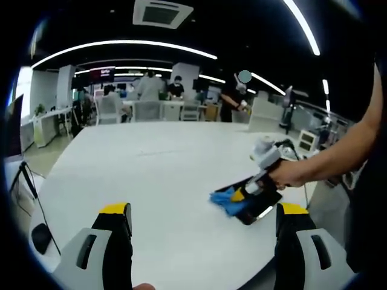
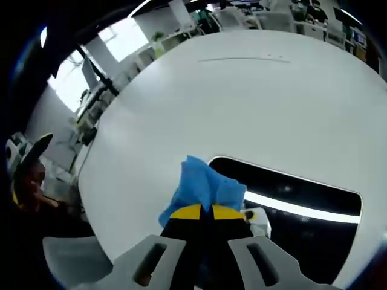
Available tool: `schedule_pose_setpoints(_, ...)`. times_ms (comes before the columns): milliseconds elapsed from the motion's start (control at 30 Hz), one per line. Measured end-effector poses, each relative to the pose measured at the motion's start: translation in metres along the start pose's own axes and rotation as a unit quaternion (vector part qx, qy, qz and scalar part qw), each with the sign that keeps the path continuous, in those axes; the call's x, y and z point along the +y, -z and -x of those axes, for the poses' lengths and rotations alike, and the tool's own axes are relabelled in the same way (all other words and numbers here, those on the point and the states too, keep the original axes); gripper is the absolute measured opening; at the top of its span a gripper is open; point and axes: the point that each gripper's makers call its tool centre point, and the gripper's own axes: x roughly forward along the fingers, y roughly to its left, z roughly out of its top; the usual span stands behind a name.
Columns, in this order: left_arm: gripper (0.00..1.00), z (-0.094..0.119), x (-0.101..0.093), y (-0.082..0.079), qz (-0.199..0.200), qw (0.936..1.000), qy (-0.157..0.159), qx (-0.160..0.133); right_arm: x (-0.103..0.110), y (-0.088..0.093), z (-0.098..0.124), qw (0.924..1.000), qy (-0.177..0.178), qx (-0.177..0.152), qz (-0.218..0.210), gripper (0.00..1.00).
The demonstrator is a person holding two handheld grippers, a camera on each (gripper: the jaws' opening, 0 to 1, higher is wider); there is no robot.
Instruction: Wipe the mirror surface with the cleaning cloth until all visible marks leave the cleaned area.
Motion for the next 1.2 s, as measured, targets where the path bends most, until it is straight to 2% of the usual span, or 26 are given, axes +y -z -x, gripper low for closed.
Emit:
schedule_pose_setpoints(667, 0.99, -0.001, -0.002, -0.001, 0.003, 1.0, -0.003, -0.002, -0.019, -0.03, -0.01, 0.9995, 0.019, -0.018, 0.015, 0.0)
schedule_pose_setpoints(1033, 0.99, -0.006, -0.006, -0.004, 0.001, 1.0, 0.001, -0.004, -0.026, -0.032, -0.013, 0.9996, 0.017, -0.016, 0.018, 0.0)
schedule_pose_setpoints(1200, 0.99, -0.008, -0.007, -0.005, 0.004, 1.0, 0.004, -0.006, -0.034, -0.029, -0.006, 0.9995, 0.024, -0.014, 0.015, 0.0)
